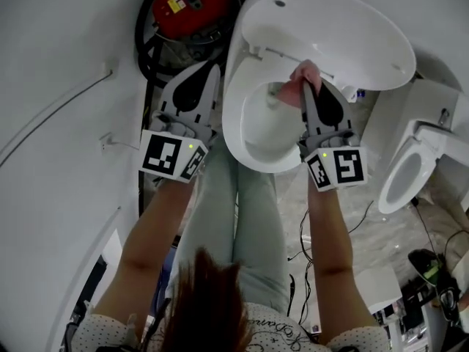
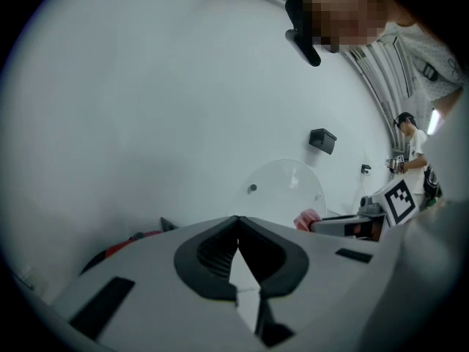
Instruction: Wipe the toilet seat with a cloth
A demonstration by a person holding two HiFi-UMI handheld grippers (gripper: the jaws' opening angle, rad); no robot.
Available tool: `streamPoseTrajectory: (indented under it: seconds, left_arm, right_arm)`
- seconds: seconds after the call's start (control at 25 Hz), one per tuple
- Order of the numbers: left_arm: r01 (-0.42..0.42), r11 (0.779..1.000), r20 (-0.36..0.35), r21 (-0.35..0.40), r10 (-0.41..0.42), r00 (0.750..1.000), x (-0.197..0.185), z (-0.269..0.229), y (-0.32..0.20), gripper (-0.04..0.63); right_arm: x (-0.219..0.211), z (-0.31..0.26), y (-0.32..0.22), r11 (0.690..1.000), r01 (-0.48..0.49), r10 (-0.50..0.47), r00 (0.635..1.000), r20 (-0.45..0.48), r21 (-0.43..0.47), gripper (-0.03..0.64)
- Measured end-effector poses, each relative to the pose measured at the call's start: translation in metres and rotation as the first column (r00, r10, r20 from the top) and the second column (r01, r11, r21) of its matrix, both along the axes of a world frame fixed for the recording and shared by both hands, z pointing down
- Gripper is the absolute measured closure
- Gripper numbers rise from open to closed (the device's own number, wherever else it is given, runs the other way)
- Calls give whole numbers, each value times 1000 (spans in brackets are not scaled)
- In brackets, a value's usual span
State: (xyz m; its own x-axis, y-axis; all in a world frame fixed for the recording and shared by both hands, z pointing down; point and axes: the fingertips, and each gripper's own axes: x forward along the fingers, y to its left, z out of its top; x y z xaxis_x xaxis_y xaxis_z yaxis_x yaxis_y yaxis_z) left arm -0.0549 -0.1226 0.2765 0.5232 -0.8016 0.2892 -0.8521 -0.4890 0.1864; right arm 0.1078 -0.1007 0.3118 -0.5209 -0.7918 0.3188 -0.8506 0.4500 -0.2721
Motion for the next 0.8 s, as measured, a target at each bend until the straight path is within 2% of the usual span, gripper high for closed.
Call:
streamPoseTrajectory:
  seconds: [0.48, 0.8]
  left_arm:
    - [-7, 1000, -23, -26, 6, 1000, 7, 85, -9, 591]
    - [-5, 998, -29, -58, 3, 1000, 3, 124, -1, 591]
  right_arm:
    - [-22, 115, -18, 995, 32, -34, 999, -21, -90, 548]
    - [-39, 180, -23, 986, 49, -62, 995, -79, -157, 546]
